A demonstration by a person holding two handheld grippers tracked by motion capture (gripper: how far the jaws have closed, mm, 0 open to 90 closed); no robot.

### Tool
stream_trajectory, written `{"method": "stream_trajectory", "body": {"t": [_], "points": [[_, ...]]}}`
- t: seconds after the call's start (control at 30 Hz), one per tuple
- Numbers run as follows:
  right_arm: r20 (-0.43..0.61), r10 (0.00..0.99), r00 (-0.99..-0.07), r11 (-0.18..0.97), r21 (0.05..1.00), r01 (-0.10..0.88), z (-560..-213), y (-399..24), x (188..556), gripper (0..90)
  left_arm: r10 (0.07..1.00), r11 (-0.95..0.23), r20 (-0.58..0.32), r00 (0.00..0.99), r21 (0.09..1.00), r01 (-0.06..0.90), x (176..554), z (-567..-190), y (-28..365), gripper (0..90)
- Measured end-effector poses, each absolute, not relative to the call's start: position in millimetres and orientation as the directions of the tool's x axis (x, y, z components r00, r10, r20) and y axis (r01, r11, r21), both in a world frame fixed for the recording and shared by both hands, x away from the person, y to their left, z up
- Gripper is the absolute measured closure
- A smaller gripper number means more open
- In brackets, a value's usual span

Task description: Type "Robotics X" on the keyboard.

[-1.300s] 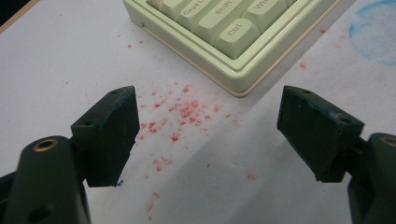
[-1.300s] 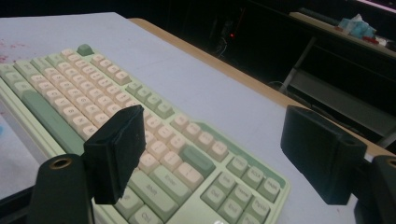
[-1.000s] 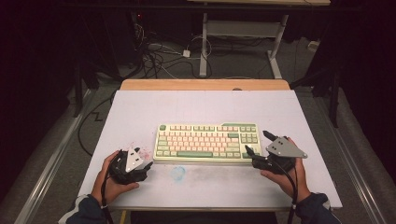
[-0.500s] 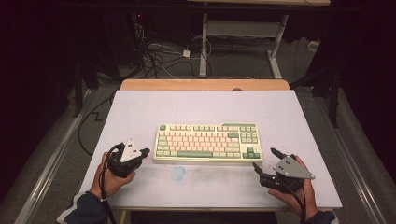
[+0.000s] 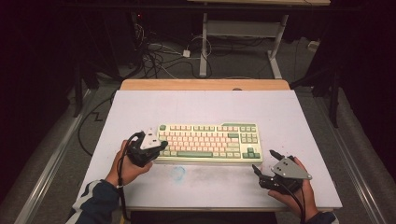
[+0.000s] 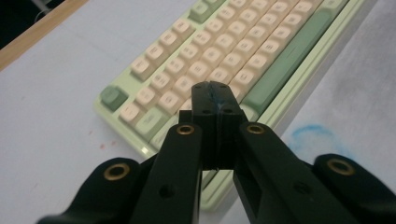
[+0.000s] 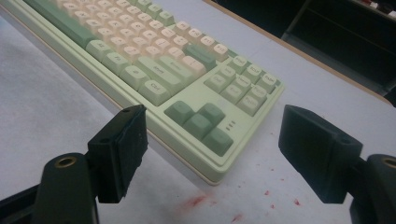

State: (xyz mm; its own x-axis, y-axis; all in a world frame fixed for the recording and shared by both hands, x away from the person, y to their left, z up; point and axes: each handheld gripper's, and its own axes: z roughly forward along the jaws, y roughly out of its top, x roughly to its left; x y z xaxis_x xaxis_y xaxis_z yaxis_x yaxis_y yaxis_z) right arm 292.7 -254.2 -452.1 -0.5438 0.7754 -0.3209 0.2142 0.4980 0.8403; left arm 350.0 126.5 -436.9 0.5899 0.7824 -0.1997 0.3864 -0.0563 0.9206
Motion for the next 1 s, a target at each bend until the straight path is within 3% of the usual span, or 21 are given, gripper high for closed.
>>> {"method": "stream_trajectory", "body": {"t": [0.5, 1.0], "points": [[-0.329, 0.760, -0.561, 0.521, 0.823, 0.224, -456.8, -252.6, 295.2, 25.1, 0.714, -0.191, -0.169, 0.680, 0.886, 0.422, 373.8, -451.0, 48.4, 87.3], [-0.335, 0.750, -0.571, 0.537, 0.812, 0.229, -458.7, -251.2, 295.8, 25.3, 0.729, -0.249, -0.138, 0.671, 0.860, 0.446, 380.4, -468.0, 38.9, 87.2]]}}
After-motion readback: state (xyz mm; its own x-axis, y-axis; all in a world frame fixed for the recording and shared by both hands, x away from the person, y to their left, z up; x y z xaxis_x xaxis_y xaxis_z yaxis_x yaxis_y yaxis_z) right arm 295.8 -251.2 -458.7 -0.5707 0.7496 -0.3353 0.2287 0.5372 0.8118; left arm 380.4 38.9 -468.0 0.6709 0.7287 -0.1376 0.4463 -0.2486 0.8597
